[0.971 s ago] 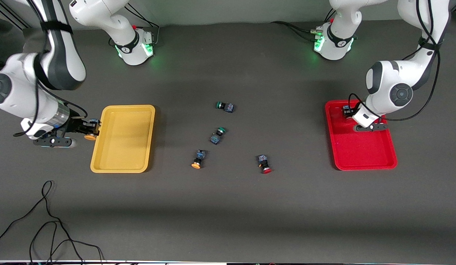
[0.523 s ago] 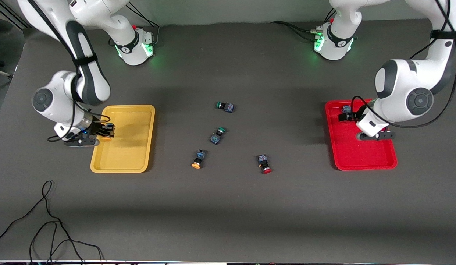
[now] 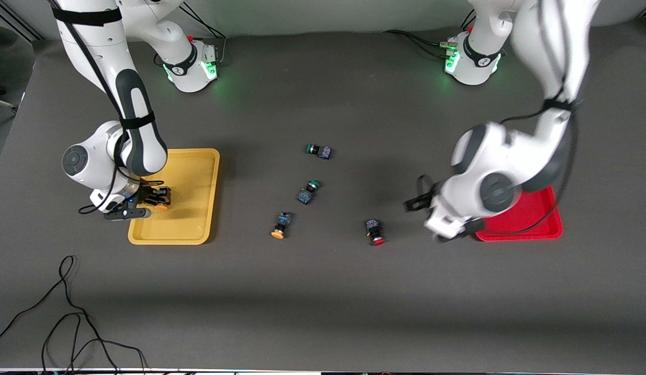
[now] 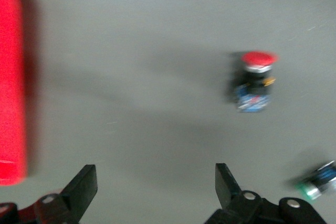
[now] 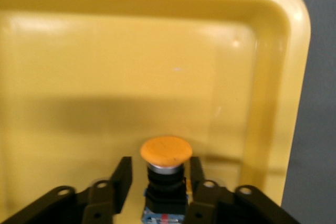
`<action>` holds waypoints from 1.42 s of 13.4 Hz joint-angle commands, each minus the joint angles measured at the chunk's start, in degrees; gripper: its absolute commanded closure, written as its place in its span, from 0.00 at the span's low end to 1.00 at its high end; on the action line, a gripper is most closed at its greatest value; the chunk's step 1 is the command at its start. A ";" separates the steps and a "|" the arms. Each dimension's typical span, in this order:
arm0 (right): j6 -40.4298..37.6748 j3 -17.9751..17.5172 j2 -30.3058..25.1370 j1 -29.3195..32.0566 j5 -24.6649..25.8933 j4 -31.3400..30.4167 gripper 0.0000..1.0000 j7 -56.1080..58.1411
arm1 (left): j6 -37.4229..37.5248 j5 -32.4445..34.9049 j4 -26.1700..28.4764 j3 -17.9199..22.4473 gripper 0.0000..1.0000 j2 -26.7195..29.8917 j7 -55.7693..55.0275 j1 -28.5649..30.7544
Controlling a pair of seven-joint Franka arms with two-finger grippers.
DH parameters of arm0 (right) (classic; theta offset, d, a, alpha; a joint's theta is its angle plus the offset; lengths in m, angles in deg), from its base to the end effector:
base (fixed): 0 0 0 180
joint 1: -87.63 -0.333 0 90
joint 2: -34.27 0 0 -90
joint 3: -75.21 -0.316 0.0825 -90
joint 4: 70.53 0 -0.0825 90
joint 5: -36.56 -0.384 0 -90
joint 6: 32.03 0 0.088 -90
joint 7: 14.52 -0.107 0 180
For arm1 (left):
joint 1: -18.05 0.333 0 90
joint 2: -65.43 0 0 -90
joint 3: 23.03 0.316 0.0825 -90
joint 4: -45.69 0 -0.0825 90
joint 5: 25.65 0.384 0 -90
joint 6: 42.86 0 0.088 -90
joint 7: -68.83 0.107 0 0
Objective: Place red and yellow buttons in trays
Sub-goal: 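Grasp another yellow button with the right gripper while the left gripper grasps red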
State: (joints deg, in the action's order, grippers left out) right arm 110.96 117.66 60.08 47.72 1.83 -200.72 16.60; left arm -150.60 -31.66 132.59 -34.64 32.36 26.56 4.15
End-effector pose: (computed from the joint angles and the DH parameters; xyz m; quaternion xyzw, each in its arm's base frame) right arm 0.5223 -0.0397 0.2022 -0.9994 -0.0181 0.0129 0.0261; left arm 0.6181 -0.2815 0.3169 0.9738 0.1750 -0.1420 0.0302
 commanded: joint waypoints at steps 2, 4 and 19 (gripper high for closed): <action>-9.37 4.55 -2.52 -2.43 2.01 4.94 0.00 -2.10 | -3.59 0.03 -16.14 0.80 0.00 -13.76 -5.36 -4.65; -19.62 10.43 -3.75 -7.87 10.34 11.94 0.00 -12.26 | -9.31 0.12 -16.77 0.88 0.00 -17.19 -5.80 -5.70; -19.79 0.70 16.08 -21.35 -3.65 38.78 0.00 -59.34 | -12.07 5.22 -16.06 1.94 1.00 -19.59 -5.46 -7.47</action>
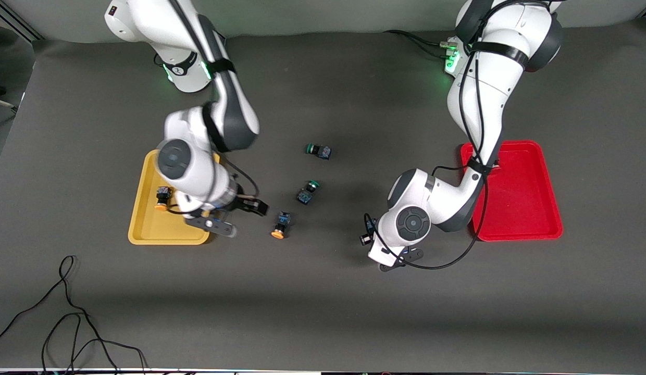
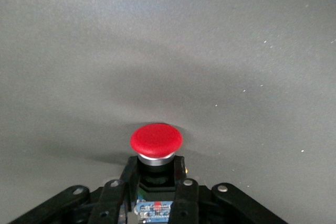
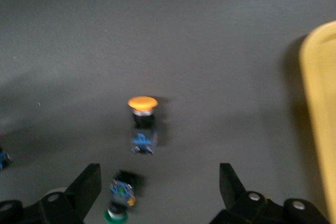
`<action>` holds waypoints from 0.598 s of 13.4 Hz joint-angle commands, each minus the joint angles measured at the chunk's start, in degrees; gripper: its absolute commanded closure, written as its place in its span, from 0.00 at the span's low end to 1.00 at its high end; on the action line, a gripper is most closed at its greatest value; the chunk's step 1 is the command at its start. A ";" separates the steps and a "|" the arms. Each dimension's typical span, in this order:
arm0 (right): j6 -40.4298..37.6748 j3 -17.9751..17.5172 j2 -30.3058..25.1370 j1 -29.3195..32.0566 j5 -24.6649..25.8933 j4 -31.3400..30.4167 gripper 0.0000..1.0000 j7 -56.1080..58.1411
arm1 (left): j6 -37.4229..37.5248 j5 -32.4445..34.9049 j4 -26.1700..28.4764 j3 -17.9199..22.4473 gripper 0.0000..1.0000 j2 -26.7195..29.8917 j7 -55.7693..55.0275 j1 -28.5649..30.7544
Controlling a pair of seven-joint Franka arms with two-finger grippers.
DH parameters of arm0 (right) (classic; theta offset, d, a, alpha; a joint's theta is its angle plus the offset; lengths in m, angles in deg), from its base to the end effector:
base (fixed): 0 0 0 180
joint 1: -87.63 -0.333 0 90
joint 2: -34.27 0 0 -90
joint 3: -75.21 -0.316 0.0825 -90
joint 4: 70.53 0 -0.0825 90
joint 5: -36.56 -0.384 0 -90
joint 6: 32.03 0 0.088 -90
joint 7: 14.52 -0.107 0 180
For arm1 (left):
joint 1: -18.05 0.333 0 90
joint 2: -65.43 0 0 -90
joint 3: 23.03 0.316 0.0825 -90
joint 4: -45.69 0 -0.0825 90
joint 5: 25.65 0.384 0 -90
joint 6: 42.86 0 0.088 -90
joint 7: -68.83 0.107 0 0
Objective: Place red and yellow buttons in trays
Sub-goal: 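Grasp another yellow button with the right gripper while the left gripper grasps red, then place the yellow button in the yellow tray while the left gripper places red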
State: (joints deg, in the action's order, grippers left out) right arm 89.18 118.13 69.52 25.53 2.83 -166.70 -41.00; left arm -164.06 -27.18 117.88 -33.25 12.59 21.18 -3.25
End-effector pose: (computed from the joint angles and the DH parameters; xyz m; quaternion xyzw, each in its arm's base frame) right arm 0.6005 0.3024 0.3187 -0.9842 0.1698 0.0099 0.0486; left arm 0.6515 -0.3622 0.1999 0.9799 0.1792 -0.0738 0.0467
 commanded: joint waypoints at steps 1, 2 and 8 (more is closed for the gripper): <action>4.18 -0.28 8.85 0.84 -6.68 5.12 0.00 -1.73 | 3.93 0.83 -1.53 0.47 1.00 1.32 1.15 0.98; 5.94 -1.16 11.57 0.93 -7.39 6.08 0.00 -1.99 | 8.57 0.49 -2.14 0.03 1.00 2.81 3.94 2.91; 8.06 -4.85 17.83 2.77 -9.42 9.60 0.00 -5.77 | 26.64 -0.75 11.33 -0.24 1.00 21.68 35.73 21.79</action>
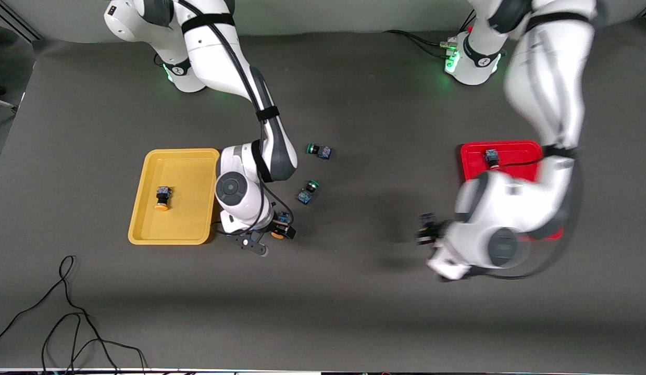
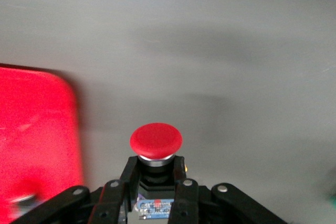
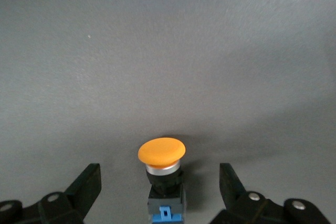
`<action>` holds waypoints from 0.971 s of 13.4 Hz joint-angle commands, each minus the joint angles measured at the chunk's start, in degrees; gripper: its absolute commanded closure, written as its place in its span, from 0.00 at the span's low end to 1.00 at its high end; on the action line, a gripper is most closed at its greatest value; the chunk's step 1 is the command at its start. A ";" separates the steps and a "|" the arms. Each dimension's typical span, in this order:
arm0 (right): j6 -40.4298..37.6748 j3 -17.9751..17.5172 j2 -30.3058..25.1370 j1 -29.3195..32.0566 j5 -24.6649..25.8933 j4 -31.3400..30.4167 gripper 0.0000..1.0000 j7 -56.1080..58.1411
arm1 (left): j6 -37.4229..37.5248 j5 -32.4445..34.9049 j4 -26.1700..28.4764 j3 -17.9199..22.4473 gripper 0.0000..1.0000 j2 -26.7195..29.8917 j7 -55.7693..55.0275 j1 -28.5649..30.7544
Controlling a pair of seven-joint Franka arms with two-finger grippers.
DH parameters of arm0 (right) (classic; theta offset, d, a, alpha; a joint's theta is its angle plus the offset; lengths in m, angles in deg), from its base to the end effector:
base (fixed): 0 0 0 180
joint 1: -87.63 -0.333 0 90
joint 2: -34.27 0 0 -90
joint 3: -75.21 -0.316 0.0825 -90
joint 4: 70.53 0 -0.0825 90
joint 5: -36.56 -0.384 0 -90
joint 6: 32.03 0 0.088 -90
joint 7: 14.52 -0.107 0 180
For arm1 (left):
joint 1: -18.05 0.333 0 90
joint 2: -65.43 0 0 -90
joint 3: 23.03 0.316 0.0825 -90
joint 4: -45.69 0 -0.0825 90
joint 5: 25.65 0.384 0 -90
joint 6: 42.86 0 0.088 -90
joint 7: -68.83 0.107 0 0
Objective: Place red and yellow buttons in trays
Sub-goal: 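Place the yellow button in the yellow tray while the left gripper places red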
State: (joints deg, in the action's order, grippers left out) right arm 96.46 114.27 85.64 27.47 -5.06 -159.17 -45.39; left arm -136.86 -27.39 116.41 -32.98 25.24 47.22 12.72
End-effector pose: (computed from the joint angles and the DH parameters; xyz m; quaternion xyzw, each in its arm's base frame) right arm 0.6150 0.3419 0.2023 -0.9766 0.2122 -0.0088 0.0326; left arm 0.6896 -0.1612 0.3388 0.9847 0.0696 -0.1576 0.0243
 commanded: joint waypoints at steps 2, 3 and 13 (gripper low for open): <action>1.76 -1.97 2.59 0.83 -3.11 1.98 0.13 -1.21 | -2.66 3.03 20.83 -0.16 1.00 13.71 18.60 11.10; 2.28 -2.05 2.68 0.83 -3.11 1.98 0.30 -1.21 | -4.07 6.28 23.56 -0.16 1.00 14.60 20.28 13.39; -8.05 1.01 -6.00 0.75 1.95 1.72 0.77 0.71 | -28.53 10.97 46.97 -0.07 0.00 19.25 26.63 20.27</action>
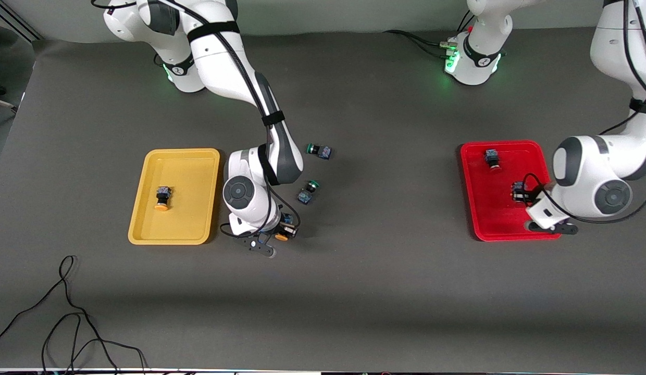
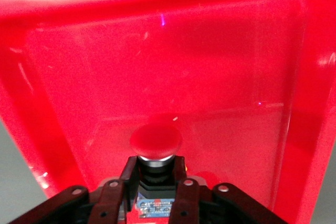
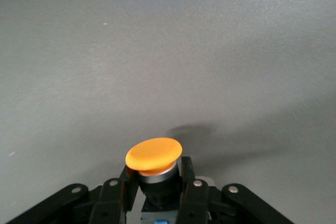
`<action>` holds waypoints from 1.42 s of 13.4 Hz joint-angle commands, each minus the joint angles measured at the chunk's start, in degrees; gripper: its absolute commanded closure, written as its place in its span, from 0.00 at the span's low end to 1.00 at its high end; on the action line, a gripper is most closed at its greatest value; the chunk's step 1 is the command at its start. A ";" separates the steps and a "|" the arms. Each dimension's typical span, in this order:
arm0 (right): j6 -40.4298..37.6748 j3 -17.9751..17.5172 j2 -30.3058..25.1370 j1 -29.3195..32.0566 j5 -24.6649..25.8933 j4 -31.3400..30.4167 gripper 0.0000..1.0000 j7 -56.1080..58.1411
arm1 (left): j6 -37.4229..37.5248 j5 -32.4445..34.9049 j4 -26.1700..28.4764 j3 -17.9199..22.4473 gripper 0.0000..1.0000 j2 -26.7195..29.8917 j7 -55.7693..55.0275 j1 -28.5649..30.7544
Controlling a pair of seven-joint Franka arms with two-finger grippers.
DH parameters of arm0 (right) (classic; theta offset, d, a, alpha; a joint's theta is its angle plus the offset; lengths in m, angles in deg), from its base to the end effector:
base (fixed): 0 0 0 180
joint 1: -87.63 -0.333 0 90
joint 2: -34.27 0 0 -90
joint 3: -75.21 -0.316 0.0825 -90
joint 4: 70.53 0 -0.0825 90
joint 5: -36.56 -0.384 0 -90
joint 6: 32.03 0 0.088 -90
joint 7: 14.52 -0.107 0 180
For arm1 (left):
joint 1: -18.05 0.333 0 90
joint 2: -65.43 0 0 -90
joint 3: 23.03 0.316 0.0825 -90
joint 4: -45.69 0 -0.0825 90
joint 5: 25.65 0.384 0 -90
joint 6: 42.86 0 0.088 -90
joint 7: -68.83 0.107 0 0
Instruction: Place red and yellow buttons in trays
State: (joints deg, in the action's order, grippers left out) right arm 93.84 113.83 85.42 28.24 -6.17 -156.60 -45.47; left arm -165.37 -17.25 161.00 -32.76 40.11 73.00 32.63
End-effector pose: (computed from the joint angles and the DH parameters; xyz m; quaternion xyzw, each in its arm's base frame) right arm 0.6190 0.3529 0.2151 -0.9763 0.2106 0.0043 0.0492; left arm 0.5658 0.0548 0.2131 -0.9873 0.0402 0.1535 0.0060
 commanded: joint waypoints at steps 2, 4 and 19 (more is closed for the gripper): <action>-11.66 2.59 -12.01 0.15 9.13 -2.42 0.77 4.99 | 6.11 0.83 -0.51 -0.47 0.00 7.98 0.85 0.27; -14.68 5.48 -18.77 0.06 10.73 -7.41 0.77 13.24 | 15.07 0.83 -6.56 -0.73 0.00 12.29 0.85 -0.16; 5.97 15.96 -16.43 0.24 -4.64 -38.30 0.19 56.35 | 27.68 -2.78 -14.67 11.34 0.00 26.29 -1.88 -17.07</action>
State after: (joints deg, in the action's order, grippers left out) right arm 99.61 129.28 67.65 29.03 -8.58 -196.41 9.42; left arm -138.01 -19.96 147.24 -29.85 66.64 72.20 24.81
